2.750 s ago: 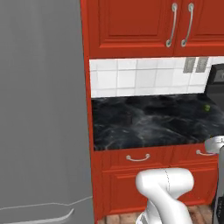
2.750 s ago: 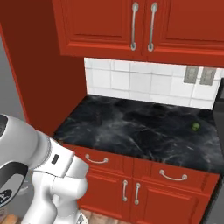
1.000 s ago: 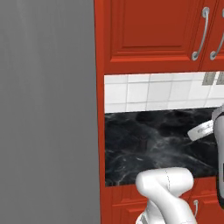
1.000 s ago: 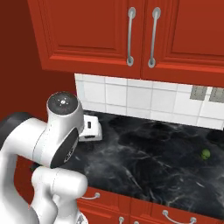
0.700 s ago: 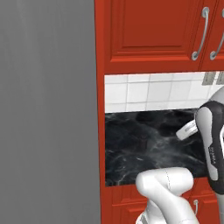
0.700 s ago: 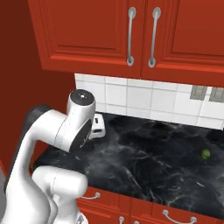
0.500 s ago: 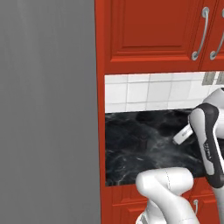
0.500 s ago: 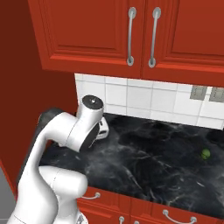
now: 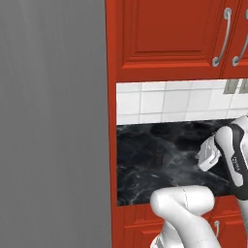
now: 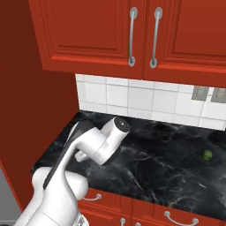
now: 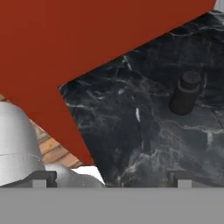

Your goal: There are various items on the counter. Only move the condiments/shakers into the cabinet.

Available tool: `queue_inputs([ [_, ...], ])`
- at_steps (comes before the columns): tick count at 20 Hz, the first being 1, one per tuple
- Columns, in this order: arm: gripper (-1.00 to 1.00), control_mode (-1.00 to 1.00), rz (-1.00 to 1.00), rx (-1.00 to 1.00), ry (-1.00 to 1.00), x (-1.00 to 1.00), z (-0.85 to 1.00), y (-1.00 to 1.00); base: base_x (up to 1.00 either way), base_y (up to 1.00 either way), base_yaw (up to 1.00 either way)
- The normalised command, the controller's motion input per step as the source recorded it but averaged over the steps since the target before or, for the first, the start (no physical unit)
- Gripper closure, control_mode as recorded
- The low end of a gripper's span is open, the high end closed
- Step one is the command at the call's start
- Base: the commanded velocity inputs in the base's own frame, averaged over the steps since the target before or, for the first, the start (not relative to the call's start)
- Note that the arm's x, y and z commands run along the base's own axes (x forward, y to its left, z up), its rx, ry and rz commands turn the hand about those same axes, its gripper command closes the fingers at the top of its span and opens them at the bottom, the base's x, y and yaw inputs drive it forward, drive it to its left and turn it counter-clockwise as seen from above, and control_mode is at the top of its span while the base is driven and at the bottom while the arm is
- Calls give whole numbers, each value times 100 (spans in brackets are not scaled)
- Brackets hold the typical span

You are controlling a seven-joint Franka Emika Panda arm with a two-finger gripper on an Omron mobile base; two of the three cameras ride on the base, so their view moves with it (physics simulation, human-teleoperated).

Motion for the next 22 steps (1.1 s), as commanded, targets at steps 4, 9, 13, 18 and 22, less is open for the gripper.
queue_inputs([
  [4,-100,-100,10,26,-15,0,-28,-31,0,0,0],
  [9,-100,-100,1,11,0,0,-1,-5,0,0,0],
  [13,-100,-100,0,0,-7,15,0,0,0,0,0],
  [18,-100,-100,0,2,-9,21,0,0,0,0,0],
  [22,-100,-100,0,0,-2,38,0,0,0,0,0],
])
